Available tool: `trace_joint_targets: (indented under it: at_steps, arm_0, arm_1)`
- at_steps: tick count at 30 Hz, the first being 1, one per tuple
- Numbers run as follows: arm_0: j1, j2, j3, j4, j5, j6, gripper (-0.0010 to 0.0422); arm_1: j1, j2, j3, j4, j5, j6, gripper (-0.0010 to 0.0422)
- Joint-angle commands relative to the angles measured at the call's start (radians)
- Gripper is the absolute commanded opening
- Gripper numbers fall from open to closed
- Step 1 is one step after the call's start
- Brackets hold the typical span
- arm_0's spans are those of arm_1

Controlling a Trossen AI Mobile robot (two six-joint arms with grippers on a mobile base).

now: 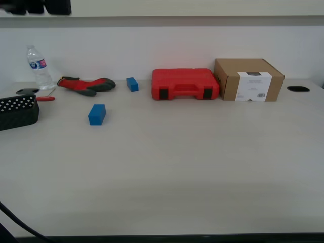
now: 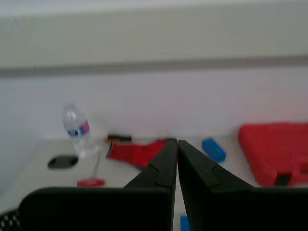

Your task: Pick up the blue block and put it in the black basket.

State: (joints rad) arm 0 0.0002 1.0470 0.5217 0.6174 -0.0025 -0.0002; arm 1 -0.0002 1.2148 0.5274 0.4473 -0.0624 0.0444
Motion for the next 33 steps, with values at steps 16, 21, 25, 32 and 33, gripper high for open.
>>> trace_joint_targets:
  at_steps: [16,21,25,32,33]
  arm_0:
    - [0.0,0.0,0.002,0.002,0.0,0.0,0.0]
    - [0.0,0.0,0.002,0.002,0.0,0.0,0.0]
    - [0.0,0.0,0.002,0.002,0.0,0.0,0.0]
    - [0.0,0.0,0.002,0.003,0.0,0.0,0.0]
    - [0.0,0.0,0.002,0.002,0.0,0.0,0.0]
  arm_1:
    - [-0.027,0.887,0.499,-0.396,0.21,-0.061,0.0]
    - [-0.055,1.025,0.692,-0.573,0.206,0.032,0.0012]
    - [-0.058,1.131,0.848,-0.739,0.164,0.039,0.0082]
    - [-0.058,1.182,0.969,-0.848,0.074,0.038,0.0325]
    - [-0.058,1.183,0.978,-0.848,0.032,0.043,0.0373]
